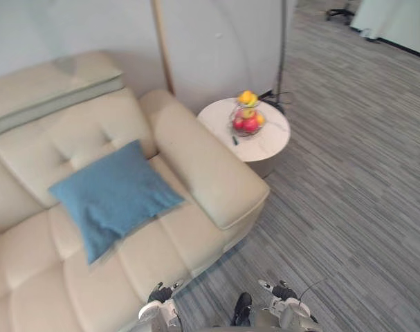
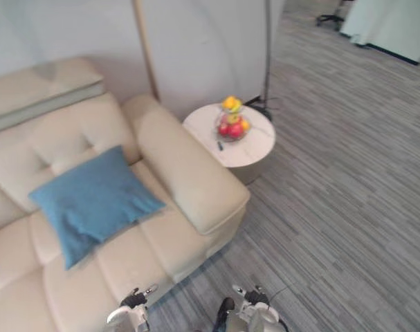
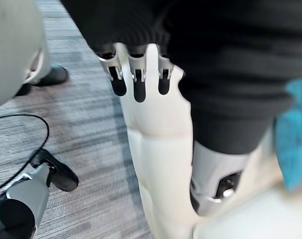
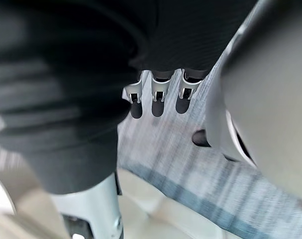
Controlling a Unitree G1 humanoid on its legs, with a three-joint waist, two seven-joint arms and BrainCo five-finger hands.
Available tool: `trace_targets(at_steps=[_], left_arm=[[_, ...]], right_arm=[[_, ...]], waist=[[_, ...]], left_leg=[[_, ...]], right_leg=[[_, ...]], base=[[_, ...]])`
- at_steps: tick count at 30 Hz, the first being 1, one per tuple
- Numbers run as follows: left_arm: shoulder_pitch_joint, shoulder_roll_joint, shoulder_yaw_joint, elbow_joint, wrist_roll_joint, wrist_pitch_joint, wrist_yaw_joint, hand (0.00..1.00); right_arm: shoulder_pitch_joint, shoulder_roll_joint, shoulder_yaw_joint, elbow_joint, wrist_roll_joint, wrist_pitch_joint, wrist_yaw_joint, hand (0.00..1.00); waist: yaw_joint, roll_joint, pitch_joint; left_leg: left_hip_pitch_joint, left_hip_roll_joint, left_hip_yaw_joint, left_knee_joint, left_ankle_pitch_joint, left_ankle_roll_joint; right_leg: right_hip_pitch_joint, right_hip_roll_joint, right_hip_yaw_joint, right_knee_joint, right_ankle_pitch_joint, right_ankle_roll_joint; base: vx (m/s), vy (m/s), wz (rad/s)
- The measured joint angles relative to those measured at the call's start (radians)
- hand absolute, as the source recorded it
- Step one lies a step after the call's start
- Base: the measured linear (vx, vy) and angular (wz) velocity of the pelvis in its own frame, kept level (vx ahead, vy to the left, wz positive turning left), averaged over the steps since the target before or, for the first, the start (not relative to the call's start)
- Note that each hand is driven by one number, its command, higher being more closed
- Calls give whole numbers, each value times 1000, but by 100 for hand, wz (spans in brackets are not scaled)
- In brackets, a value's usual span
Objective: Pick up cushions and gather them together orderly.
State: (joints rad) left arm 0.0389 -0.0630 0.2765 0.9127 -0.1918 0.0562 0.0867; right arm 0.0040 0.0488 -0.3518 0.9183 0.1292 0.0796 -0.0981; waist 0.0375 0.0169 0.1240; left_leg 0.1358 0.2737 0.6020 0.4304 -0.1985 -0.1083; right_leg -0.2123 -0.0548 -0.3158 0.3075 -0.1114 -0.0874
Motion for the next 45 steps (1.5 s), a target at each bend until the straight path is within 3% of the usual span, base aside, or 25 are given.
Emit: trace_targets(at_steps=[2,3,4,5,7,9,10,12,13,14,17,19,21,23,26,29,31,33,35,36,39,41,42,43,45], left_arm=[[-7,-7,3,-9,1,1,-4,0],[-6,-7,16,-19,1,0,-4,0],[-7,-1,23,-27,2,-2,-3,0],[-4,3,21,-32,2,-5,-5,0],[-5,2,18,-44,0,-5,-5,0],[11,1,18,-65,-2,-9,-4,0],[15,1,18,-70,-2,-9,-4,0],[22,4,17,-76,-2,-8,-2,0],[25,5,16,-74,-1,-6,-2,0],[30,11,9,-66,-1,-5,-2,0],[27,29,-13,-63,-1,-7,-2,0],[23,33,-18,-67,-3,-6,5,0],[23,30,-35,-72,-6,-6,12,0],[21,30,-52,-73,-7,-6,13,0],[10,30,-69,-32,-6,-5,15,0],[-14,7,-99,-12,1,-2,8,0],[-20,5,-109,-21,5,-3,1,0],[-23,7,-109,-42,1,-5,-4,0],[-8,7,-120,-68,-7,-5,-4,0],[-5,9,-126,-92,-8,-4,-3,0],[7,2,-146,-140,-7,-6,-6,0],[13,2,-145,-154,-6,-7,-6,0],[25,3,-135,-160,-5,-10,-4,0],[29,6,-133,-160,-5,-10,-4,0],[38,14,-136,-170,-5,-8,-4,0]], right_arm=[[1,-7,-1,2,1,0,-1,0],[1,-14,0,3,2,2,-1,0],[0,-15,1,4,2,3,-4,0],[-5,-15,1,4,2,3,-10,0],[-6,-15,2,5,2,9,-14,0],[-5,-14,14,4,4,9,-17,0],[-5,-14,19,5,5,9,-17,0],[-4,-15,44,4,7,8,-19,0],[-5,-17,51,2,8,7,-19,0],[-2,-19,65,-2,9,6,-20,0],[6,-13,84,-7,9,4,-20,0],[5,-10,83,-9,6,5,-18,0],[5,-9,85,-10,-3,4,-13,0],[-3,-5,92,-9,-10,-1,-12,0],[-27,-12,72,2,-11,-6,-9,0],[-26,-26,3,14,-10,-6,-12,0],[-1,-32,-1,13,-8,-9,-12,0],[15,-33,6,11,-3,-10,-15,0],[7,-31,15,14,12,-9,-24,0],[-1,-20,10,14,29,-8,-26,0],[-2,-15,11,13,31,-8,-32,0],[1,-11,14,13,31,-7,-33,0],[12,-10,24,12,30,-5,-33,0],[17,-4,25,12,30,-4,-33,0],[39,16,27,11,30,1,-32,0]], waist=[[-1,8,6],[0,13,15],[4,5,30],[6,4,35],[7,-2,40],[19,-1,39],[22,-1,39],[25,2,36],[24,9,34],[25,10,29],[26,-21,12],[44,-28,16],[47,-19,19],[48,-21,19],[50,13,22],[17,30,25],[15,29,26],[19,19,36],[34,30,47],[44,24,51],[53,17,60],[66,18,59],[83,17,42],[87,5,33],[78,-58,-12]], left_leg=[[-99,71,-97,228,40,53],[-163,96,-177,364,109,103],[-209,90,-257,453,125,101],[-253,46,-331,502,53,50],[-303,-47,-425,466,-47,0],[-327,-184,-626,282,-116,-22],[-328,-213,-688,241,-122,-24],[-328,-267,-803,138,-116,37],[-312,-250,-780,83,-102,62],[-301,-233,-748,59,-124,35],[-260,-233,-620,19,-137,58],[-214,-232,-529,-16,-137,59],[-146,-220,-449,-46,-137,59],[-113,-204,-376,-53,-138,59],[-44,-174,-292,-118,-130,45],[0,-192,-284,-116,-75,14],[-38,-170,-292,76,-31,18],[-174,-129,-339,401,83,103],[-305,-132,-414,542,-42,120],[-354,-145,-428,465,-87,108],[-429,-187,-498,189,-87,97],[-447,-205,-590,-1,-30,39],[-429,-218,-599,-2,42,32],[-428,-230,-595,3,31,49],[-403,-267,-515,8,-37,80]], right_leg=[[7,33,18,6,-10,-15],[16,57,47,12,-19,-29],[27,74,86,17,-29,-44],[31,86,129,18,-33,-49],[38,106,203,9,-32,-47],[42,155,310,8,-31,-45],[39,168,339,10,-31,-45],[19,202,411,48,-44,-28],[14,230,458,82,-58,-14],[7,253,501,112,-76,-9],[-35,234,556,179,-125,54],[-84,162,452,247,-151,114],[-91,12,169,296,-155,109],[-83,-74,-11,252,-120,86],[-77,-65,-148,217,-73,23],[-28,-50,-124,180,-104,-3],[52,-31,-109,118,-116,3],[147,-9,-86,31,-138,-4],[193,23,-5,-5,-164,-21],[202,22,34,-9,-165,-20],[226,18,141,-16,-190,7],[236,21,219,-16,-215,41],[251,19,299,-19,-233,65],[251,13,320,-25,-236,70],[246,-45,410,-6,-241,128]], base=[[80,-199,-55],[99,-151,-79],[127,-107,-108],[109,-45,-110],[121,-17,-123],[148,44,-153],[151,78,-161],[169,94,-160],[181,118,-163],[233,173,-158],[192,155,-117],[167,159,-117],[219,117,-109],[230,38,-107],[267,-65,-117],[244,-77,-48],[255,-87,-36],[245,-64,-44],[195,25,-103],[226,67,-114],[229,116,-102],[334,238,-132],[468,316,-141],[556,326,-117],[473,227,-81]])
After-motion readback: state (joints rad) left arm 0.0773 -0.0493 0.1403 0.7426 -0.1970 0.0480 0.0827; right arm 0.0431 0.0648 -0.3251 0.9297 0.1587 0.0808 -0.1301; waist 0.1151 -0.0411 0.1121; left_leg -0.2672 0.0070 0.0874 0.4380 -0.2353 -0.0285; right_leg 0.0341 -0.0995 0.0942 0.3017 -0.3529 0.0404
